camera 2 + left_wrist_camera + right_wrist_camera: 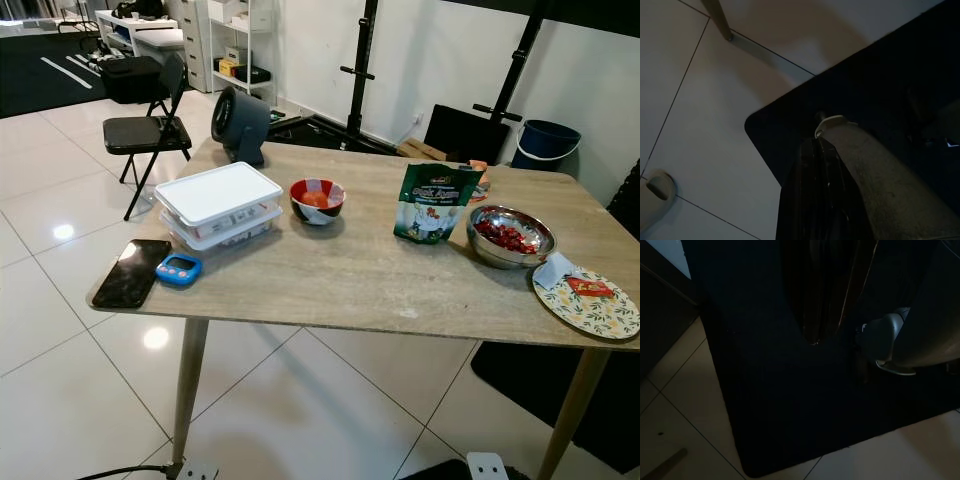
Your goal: Restocking fridge
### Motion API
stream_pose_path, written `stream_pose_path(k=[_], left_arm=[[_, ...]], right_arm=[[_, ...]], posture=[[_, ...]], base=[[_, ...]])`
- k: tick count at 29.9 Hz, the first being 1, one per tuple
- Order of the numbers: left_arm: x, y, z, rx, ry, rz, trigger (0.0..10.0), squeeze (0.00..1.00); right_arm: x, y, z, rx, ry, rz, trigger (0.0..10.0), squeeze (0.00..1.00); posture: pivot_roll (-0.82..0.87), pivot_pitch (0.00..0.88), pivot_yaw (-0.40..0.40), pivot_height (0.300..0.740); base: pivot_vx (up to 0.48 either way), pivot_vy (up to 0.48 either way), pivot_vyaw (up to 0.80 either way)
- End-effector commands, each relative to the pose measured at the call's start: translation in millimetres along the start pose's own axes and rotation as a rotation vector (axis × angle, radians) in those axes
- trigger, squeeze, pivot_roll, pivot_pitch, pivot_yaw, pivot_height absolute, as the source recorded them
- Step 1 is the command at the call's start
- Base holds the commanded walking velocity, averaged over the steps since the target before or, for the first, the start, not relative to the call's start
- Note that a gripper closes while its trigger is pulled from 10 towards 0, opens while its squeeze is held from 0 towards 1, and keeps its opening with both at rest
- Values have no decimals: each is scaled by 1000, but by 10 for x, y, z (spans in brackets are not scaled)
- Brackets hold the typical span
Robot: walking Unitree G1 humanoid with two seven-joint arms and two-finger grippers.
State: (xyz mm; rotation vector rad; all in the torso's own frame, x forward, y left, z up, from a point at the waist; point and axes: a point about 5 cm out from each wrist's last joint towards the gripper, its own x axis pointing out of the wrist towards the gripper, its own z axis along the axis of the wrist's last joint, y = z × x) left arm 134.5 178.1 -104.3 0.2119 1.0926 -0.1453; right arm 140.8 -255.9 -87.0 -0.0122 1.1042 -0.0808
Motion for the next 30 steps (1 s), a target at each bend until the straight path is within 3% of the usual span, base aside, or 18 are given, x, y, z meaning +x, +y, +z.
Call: stream_pose_path(k=[1,30], left_arm=[[-19,-51,-149,17,62,-19,10000,0],[-23,-56,-167,13,65,-19,10000,0]], right_arm=[[-8,-26,-23,-8,9,-5,10000,0],[-1,-9,4,-15,8,-1,10000,0]], posture=[[50,0,-97,740],[62,0,-103,740]], base=[[0,0,0],[0,0,0]])
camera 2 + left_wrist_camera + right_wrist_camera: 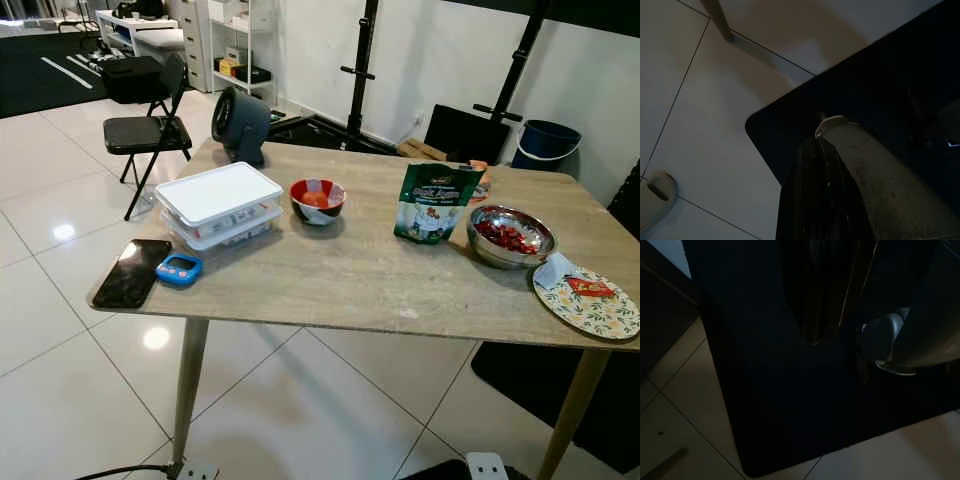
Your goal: Restocking fridge
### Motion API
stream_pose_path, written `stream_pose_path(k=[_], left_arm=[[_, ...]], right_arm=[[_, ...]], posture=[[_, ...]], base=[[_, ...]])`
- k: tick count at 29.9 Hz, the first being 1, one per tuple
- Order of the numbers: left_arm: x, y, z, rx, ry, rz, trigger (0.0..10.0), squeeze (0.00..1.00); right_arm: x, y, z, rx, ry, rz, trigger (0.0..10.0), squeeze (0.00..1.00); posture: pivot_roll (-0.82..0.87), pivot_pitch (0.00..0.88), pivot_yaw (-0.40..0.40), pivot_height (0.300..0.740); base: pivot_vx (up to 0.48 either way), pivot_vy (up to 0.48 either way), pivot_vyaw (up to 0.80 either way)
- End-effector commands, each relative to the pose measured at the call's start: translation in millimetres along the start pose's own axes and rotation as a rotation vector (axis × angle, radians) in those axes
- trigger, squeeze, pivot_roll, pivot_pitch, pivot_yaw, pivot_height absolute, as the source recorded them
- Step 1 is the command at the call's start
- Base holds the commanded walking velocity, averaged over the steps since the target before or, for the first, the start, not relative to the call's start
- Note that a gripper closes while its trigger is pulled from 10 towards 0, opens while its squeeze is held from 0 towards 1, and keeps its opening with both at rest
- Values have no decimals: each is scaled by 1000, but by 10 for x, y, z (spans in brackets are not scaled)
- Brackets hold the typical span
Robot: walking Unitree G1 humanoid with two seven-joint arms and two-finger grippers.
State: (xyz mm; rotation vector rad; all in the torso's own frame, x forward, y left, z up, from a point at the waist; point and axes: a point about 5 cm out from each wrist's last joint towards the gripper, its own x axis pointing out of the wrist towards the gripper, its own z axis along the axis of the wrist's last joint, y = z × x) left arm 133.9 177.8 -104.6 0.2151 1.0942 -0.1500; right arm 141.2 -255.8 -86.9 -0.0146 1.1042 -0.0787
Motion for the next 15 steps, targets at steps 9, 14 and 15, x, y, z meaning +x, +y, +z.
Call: stream_pose_path(k=[9,14,15], left_arm=[[-24,-69,-172,3,65,-19,10000,0],[-24,-67,-173,4,65,-19,10000,0],[-24,-70,-173,4,65,-19,10000,0]], right_arm=[[5,22,-5,-21,11,4,10000,0],[7,28,-2,-23,11,6,10000,0],[8,29,2,-24,11,6,10000,0]], posture=[[64,0,-107,740],[64,0,-108,740],[67,0,-110,740]], base=[[0,0,0],[0,0,0],[0,0,0]])
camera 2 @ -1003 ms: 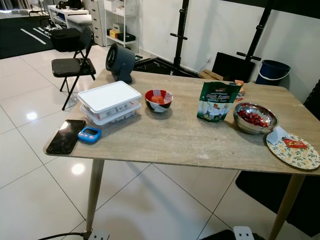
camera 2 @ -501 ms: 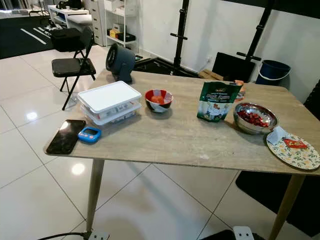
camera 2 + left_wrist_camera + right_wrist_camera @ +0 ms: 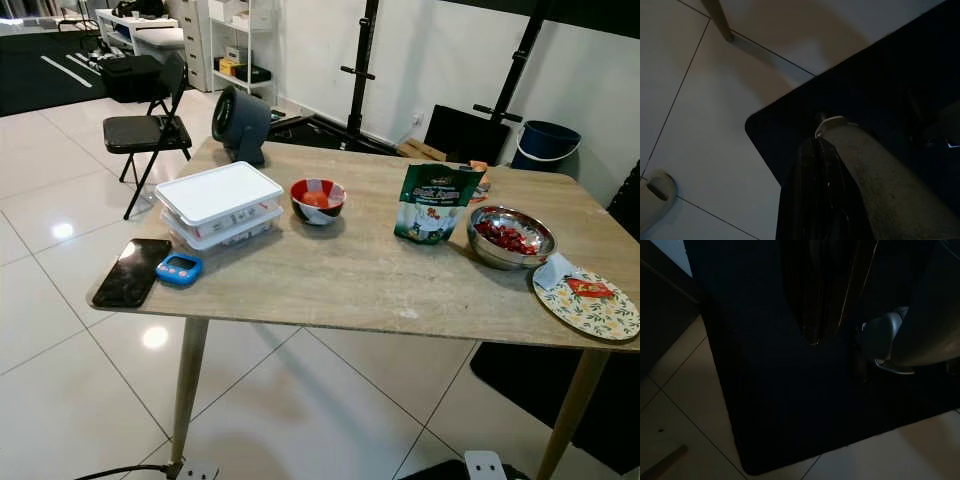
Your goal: Restocking fridge
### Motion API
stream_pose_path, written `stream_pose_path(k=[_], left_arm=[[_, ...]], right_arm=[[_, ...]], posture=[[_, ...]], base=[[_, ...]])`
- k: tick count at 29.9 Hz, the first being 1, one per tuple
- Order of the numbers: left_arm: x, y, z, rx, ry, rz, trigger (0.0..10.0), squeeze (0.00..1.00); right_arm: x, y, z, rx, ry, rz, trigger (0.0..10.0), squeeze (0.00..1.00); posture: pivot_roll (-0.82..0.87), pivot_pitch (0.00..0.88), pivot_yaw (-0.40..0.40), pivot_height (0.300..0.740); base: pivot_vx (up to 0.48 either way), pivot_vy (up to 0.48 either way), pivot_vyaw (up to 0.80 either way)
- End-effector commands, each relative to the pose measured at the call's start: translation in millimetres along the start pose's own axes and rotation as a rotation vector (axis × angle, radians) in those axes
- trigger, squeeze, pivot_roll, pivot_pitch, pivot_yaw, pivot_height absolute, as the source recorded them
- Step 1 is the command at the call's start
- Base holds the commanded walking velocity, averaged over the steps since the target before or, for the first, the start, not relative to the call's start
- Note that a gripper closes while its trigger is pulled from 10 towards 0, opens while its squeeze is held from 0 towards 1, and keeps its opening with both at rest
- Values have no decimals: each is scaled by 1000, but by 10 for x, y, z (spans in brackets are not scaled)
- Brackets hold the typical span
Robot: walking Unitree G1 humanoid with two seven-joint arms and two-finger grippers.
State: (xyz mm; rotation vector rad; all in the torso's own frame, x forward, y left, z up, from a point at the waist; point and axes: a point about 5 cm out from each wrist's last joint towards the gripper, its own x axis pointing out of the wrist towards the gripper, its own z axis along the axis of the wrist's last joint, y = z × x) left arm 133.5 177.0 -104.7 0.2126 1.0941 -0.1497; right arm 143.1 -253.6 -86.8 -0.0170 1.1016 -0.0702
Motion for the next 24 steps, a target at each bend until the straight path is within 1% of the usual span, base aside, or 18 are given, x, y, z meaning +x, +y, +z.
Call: stream_pose_path(k=[1,16,20,24], left_arm=[[-23,-61,-170,6,66,-18,10000,0],[-26,-57,-180,-1,68,-15,10000,0],[-26,-56,-181,-1,68,-14,10000,0],[-26,-57,-180,-1,68,-14,10000,0]], right_arm=[[1,7,-16,-18,14,1,10000,0],[27,98,39,-22,5,15,10000,0],[27,100,38,-22,5,16,10000,0],[15,47,31,-21,7,10,10000,0]], posture=[[67,0,-110,740],[69,0,-112,740],[69,0,-112,740],[69,0,-112,740]], base=[[0,0,0],[0,0,0],[0,0,0],[0,0,0]])
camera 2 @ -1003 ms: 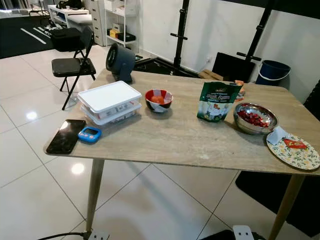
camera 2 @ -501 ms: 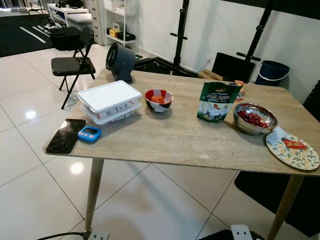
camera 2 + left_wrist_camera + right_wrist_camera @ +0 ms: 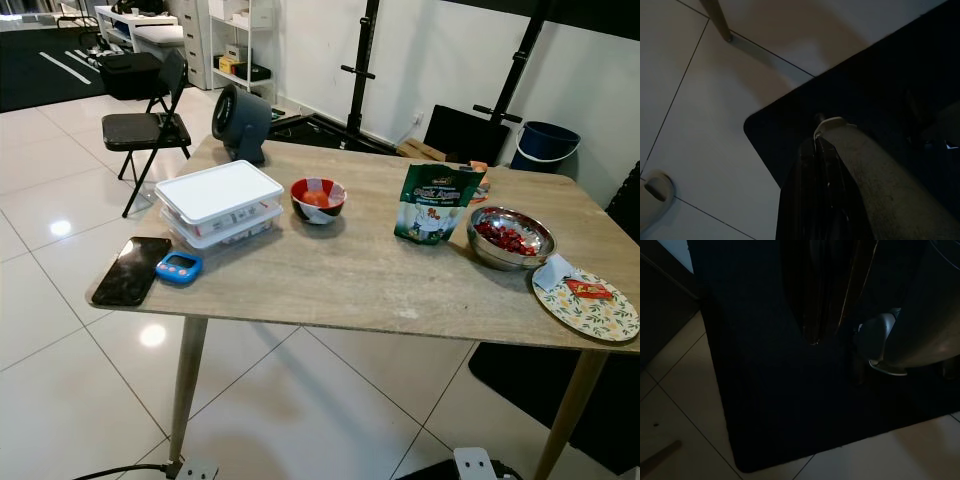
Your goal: Restocking fridge
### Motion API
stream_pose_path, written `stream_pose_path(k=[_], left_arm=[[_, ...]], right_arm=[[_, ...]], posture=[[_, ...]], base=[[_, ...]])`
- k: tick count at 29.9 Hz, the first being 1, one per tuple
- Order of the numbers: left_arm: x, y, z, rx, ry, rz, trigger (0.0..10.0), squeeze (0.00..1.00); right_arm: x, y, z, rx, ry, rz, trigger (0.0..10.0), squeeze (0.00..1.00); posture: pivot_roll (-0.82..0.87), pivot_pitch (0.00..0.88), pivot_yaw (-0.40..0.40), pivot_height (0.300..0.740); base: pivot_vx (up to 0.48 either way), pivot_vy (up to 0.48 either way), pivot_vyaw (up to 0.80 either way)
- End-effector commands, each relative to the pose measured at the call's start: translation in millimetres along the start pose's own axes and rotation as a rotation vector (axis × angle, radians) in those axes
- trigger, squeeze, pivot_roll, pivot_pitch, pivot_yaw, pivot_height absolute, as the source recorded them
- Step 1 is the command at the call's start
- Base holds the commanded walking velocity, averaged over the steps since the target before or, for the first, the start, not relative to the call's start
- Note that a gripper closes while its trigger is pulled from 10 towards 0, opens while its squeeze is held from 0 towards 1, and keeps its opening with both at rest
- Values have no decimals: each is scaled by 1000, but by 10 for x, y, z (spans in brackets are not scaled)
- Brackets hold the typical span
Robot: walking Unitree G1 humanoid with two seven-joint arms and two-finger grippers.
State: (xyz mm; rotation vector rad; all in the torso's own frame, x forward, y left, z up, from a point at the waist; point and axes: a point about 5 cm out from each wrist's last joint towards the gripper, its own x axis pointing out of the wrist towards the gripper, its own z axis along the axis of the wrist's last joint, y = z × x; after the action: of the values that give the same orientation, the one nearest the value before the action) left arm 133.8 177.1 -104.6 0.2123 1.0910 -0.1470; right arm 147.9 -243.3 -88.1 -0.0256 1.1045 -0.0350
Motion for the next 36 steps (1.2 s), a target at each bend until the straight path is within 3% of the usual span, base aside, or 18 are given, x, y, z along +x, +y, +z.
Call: stream_pose_path(k=[1,7,14,20,31,36], left_arm=[[-26,-58,-183,1,71,-17,10000,0],[-26,-54,-182,2,71,-16,10000,0],[-26,-47,-178,3,71,-15,10000,0],[-24,-33,-170,1,71,-11,10000,0],[-21,-34,-159,-8,71,-9,10000,0],[-20,-45,-162,-16,74,-14,10000,0]], right_arm=[[-22,-95,-13,4,6,-19,10000,0],[-42,-155,-42,5,10,-27,10000,0],[-25,-86,-46,11,11,-13,10000,0],[-5,-1,-58,-73,33,-2,10000,0],[-17,-78,-32,-104,44,-23,10000,0],[-7,-30,-41,-95,48,-13,10000,0]], posture=[[67,0,-109,740],[66,0,-108,740],[66,0,-104,740],[64,0,-101,740],[64,0,-100,740],[64,0,-100,740]], base=[[0,0,0],[0,0,0],[0,0,0],[0,0,0],[0,0,0],[0,0,0]])
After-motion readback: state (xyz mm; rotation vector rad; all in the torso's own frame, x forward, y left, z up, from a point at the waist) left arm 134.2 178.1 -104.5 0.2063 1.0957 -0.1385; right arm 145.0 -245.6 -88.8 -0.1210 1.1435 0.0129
